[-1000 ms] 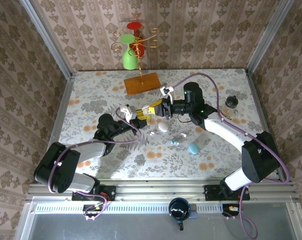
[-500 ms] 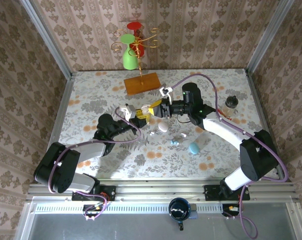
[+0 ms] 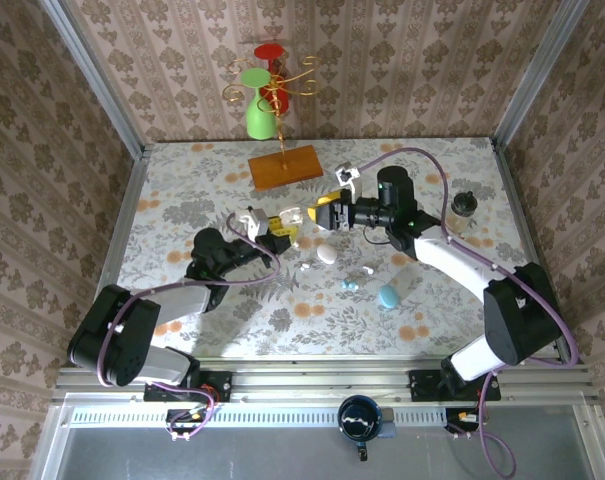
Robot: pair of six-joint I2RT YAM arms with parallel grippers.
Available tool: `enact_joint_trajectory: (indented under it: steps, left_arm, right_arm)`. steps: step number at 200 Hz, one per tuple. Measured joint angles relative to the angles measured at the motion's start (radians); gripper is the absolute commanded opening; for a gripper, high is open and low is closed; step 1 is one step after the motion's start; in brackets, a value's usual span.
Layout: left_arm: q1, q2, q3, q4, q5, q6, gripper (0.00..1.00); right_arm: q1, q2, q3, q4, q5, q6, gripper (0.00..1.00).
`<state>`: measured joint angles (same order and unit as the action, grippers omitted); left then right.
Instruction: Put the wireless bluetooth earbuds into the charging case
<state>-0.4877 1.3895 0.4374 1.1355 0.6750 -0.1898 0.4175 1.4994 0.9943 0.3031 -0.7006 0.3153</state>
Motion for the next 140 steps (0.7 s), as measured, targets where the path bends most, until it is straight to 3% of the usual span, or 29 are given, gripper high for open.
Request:
enact_joint_trajectory:
  steps: [81, 140]
  left_arm:
    - [0.018, -0.005, -0.025, -0.01, -0.01, 0.045, 0.06]
    - [0.018, -0.019, -0.026, -0.051, -0.014, 0.074, 0.06]
  right_arm:
    - [-0.071, -0.087, -0.154, -0.234, 0.412, 0.173, 0.56]
    - [-0.082, -0.078, -0.273, -0.395, 0.447, 0.319, 0.54]
